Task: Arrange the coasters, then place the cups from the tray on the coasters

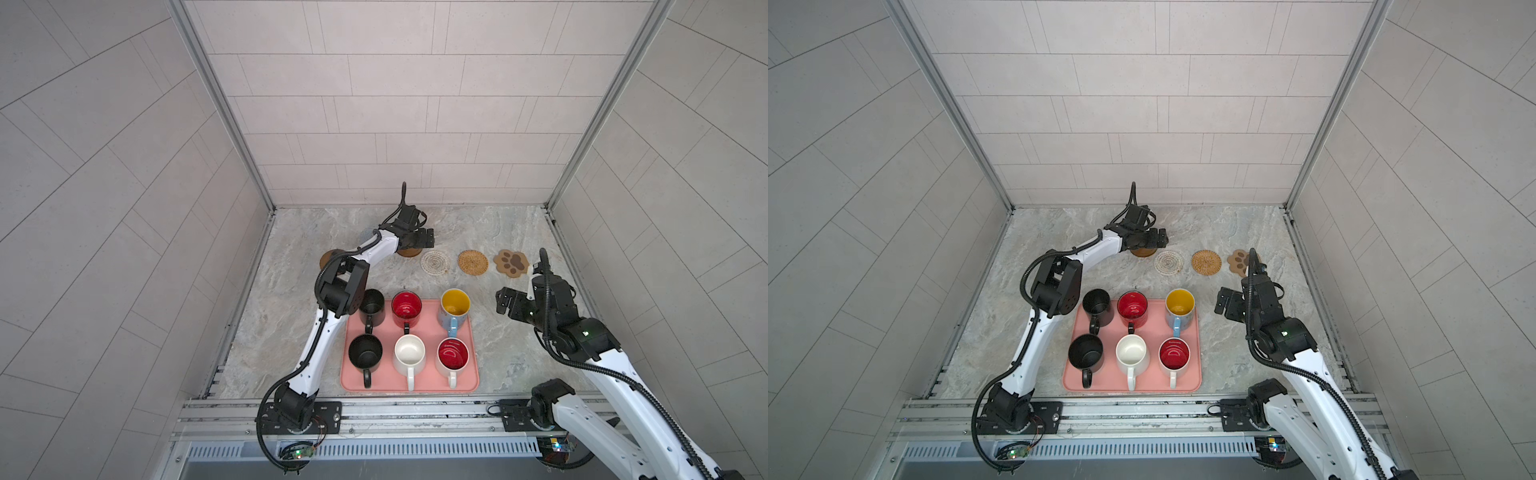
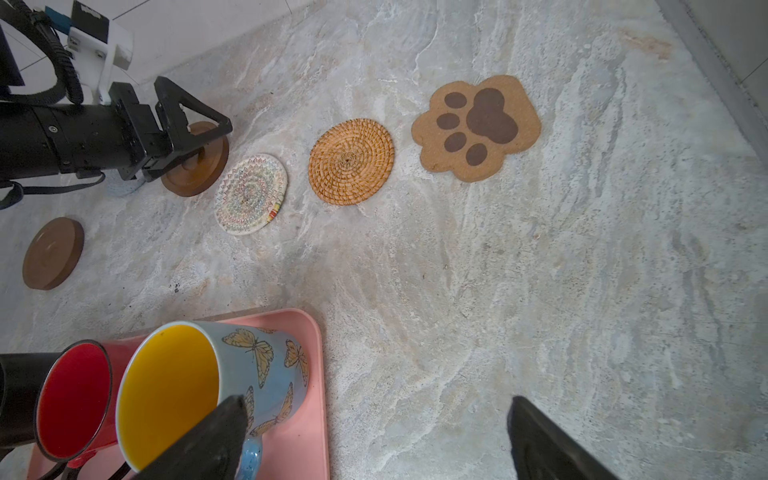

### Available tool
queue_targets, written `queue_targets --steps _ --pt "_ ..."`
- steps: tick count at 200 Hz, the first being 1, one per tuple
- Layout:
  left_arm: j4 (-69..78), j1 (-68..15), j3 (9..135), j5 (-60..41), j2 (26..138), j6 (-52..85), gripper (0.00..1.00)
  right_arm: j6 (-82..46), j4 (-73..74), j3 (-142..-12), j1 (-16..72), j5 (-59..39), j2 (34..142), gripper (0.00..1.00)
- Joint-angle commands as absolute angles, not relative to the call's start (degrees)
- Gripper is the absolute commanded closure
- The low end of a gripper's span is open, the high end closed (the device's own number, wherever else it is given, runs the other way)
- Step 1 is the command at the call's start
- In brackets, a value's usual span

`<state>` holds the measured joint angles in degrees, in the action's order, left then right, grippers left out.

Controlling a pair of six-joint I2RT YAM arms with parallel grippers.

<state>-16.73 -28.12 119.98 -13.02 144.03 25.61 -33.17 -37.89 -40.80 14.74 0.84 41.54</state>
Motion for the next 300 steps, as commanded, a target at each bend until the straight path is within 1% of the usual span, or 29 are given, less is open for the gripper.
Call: queue_targets --steps 1,89,206,300 --pt "-19.3 -27.2 121.5 -12.4 147.1 26.5 0.0 -33.3 -39.5 -41.3 15.0 2.4 40.8 0.0" --pt "-18.2 -26.3 125.0 -12.6 149.5 27.2 0.0 -33.5 -39.6 -41.4 15.0 2.4 41.1 0.0" --pt "-17.2 -25.3 125.7 -12.3 149.8 27.8 0.0 -33.2 -39.1 -41.6 15.1 2.4 41.8 0.0" --pt "-14.4 -25.3 125.4 -16.0 145.0 26.6 0.0 -32.3 -39.5 -43.9 15.0 3.0 42.7 0.0"
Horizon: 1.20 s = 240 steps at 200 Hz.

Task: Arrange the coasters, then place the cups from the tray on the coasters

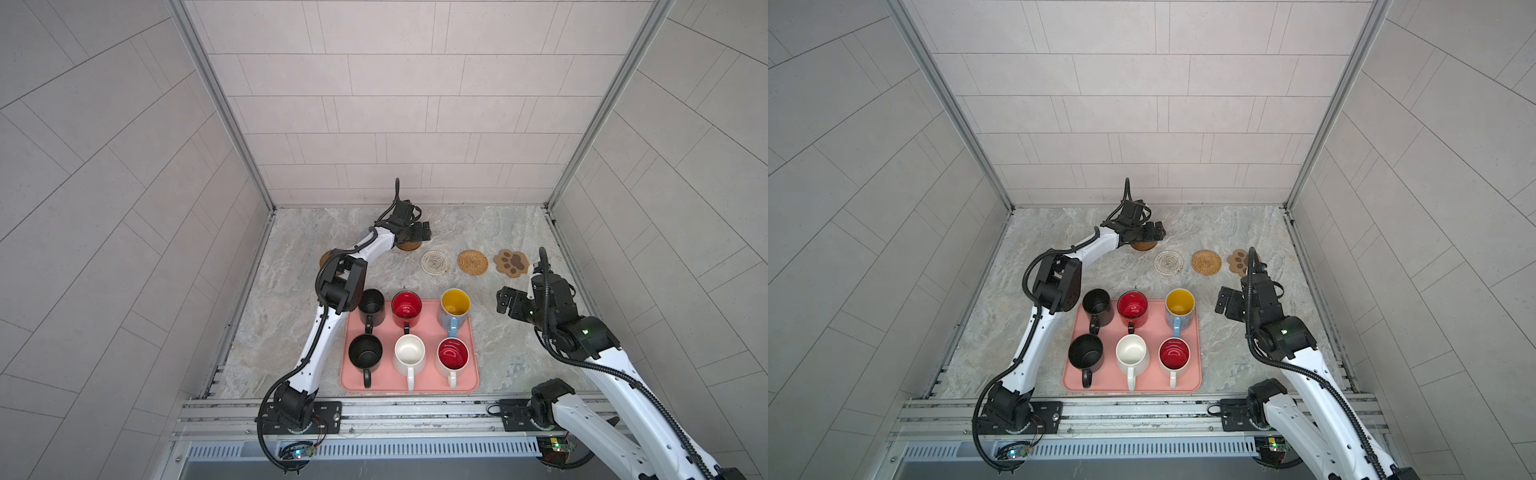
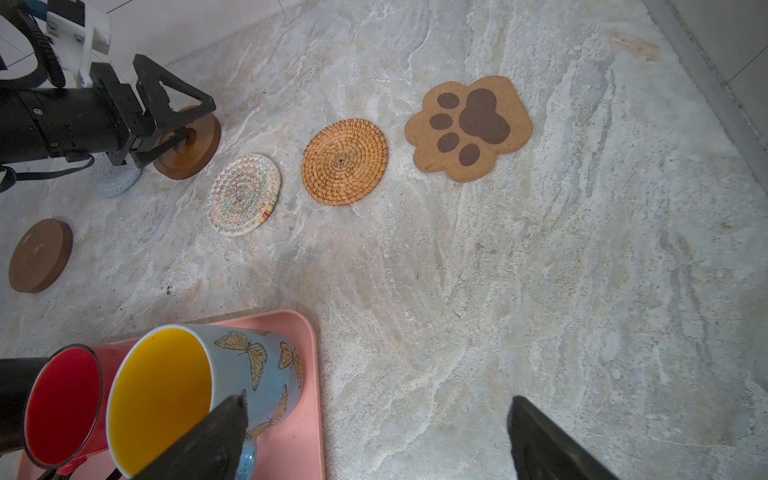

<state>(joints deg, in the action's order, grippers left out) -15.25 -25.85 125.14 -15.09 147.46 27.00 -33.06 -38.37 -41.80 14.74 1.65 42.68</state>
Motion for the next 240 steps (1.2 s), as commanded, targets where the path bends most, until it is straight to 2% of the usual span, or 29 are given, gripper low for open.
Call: queue_targets --steps 1,50,129,172,240 --pt "-14.4 -25.3 125.4 -16.1 145.0 26.6 0.0 -32.3 -39.5 -44.0 15.0 3.0 42.8 0.0" --pt "-11.8 -25.3 121.4 -17.6 138.3 25.4 0.0 -31.7 -39.9 -45.8 15.0 3.0 43.1 0.0" --pt "-5.4 -25.3 102.4 -17.4 120.6 24.8 0.0 -27.9 -37.2 -50.8 15.1 1.8 49.8 0.0" --pt "-3.9 -25.3 92.3 -15.9 111.6 25.5 0.0 -25.8 -33.1 -56.6 15.0 -1.5 59.5 0.0" --pt "-2.5 -25.3 78.7 -13.1 98.3 26.0 0.0 -26.8 -31.0 -70.6 14.9 -9.3 80.9 0.01"
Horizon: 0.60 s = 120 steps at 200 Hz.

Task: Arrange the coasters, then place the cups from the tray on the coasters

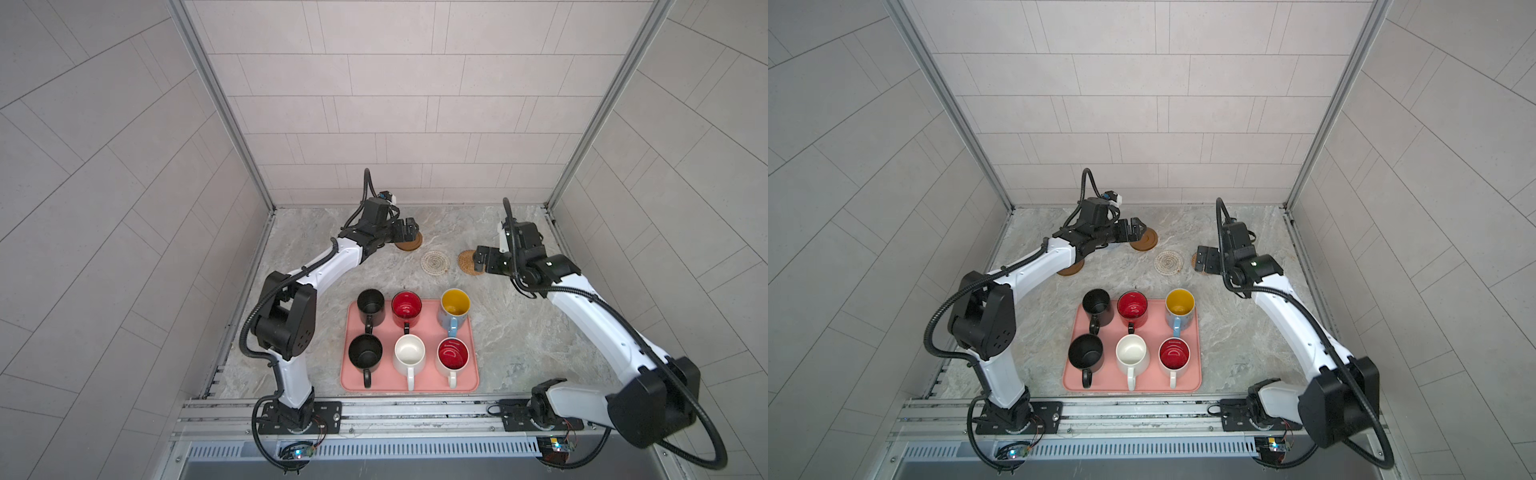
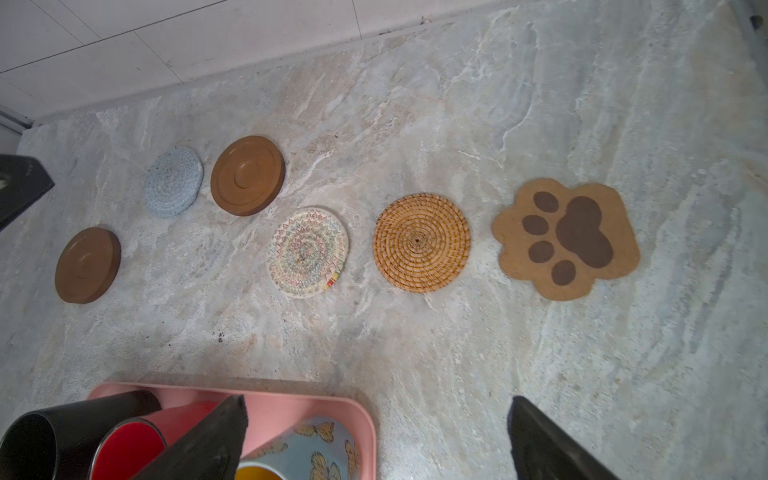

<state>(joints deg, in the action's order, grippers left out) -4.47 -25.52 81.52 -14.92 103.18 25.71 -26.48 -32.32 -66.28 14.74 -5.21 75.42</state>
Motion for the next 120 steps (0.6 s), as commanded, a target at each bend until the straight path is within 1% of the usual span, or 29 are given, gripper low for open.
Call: queue_targets --steps 1,59,91,120 --pt "-2.5 -25.3 78.5 -13.1 98.2 26.0 0.0 -26.9 -30.9 -70.8 14.9 -9.5 81.3 0.0" --pt "-3.6 -25.3 70.2 -11.0 90.4 26.4 0.0 -29.4 -26.9 -80.3 15.2 -17.3 99.2 0.0" --pt "-4.2 -25.3 67.5 -9.9 87.0 26.6 0.0 -28.0 -28.5 -88.2 15.9 -23.8 108.7 0.0" --pt "-4.5 -25.3 66.0 -9.5 85.5 27.1 0.0 -27.0 -31.2 -95.6 17.4 -26.8 116.8 0.0"
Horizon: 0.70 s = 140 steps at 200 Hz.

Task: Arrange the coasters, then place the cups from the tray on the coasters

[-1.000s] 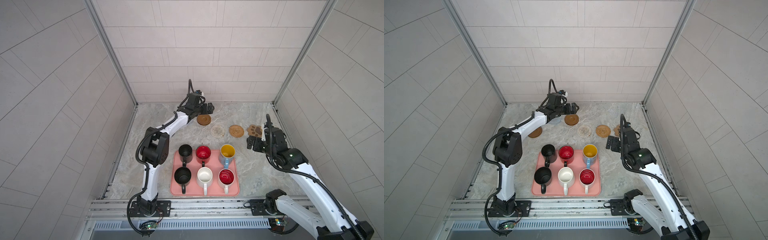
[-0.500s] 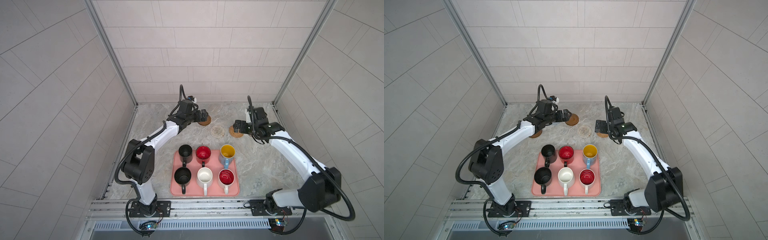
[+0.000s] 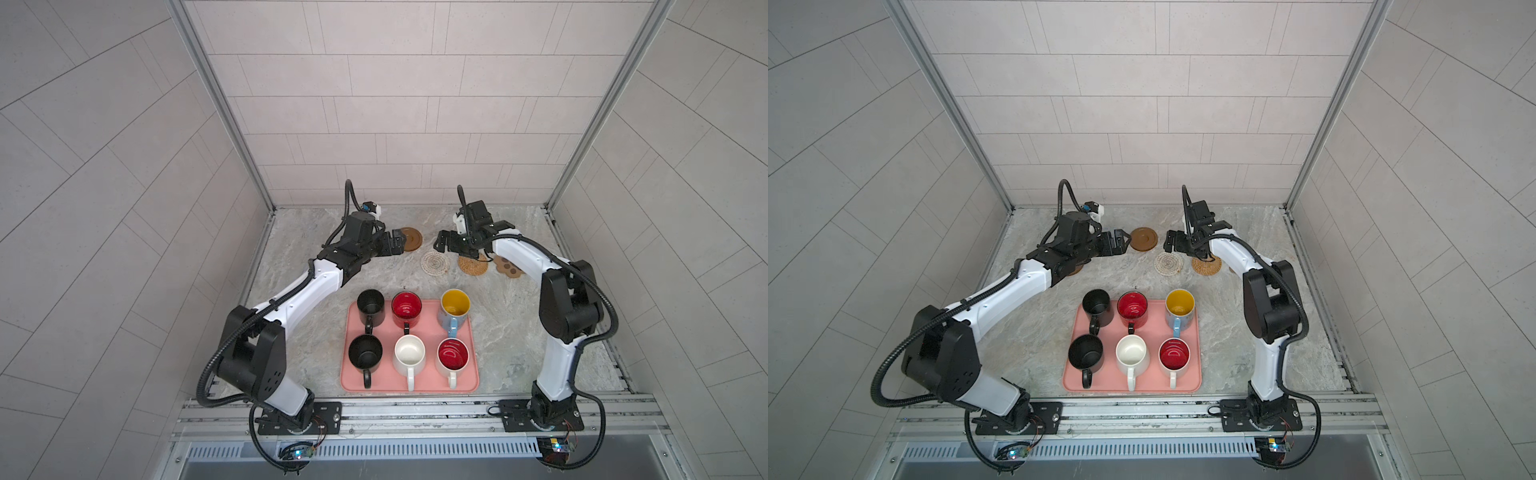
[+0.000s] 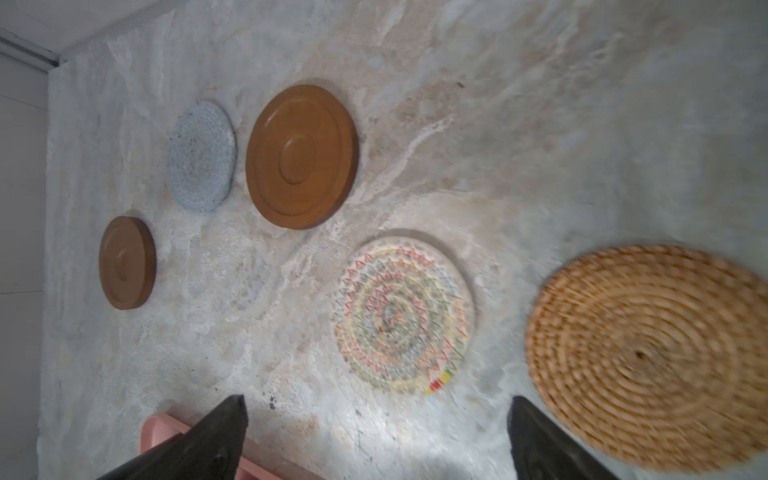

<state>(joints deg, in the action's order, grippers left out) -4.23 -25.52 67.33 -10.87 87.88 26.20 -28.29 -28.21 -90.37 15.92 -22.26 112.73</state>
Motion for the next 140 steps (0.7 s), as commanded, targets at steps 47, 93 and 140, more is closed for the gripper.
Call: queue_targets --steps 47,93,140 --pt "-4.5 -25.3 64.1 -8.6 83.8 27.4 0.0 -25.5 -37.7 -105.7 19.4 -30.1 126.9 0.0" --pt "-4.5 -25.3 63.7 -8.3 83.4 27.5 0.0 -24.1 -40.9 -107.9 20.1 -30.0 130.2 0.0" --pt "-4.1 -25.3 63.6 -7.8 83.1 27.7 0.0 -21.4 -45.1 -109.7 20.1 -27.8 132.4 0.01"
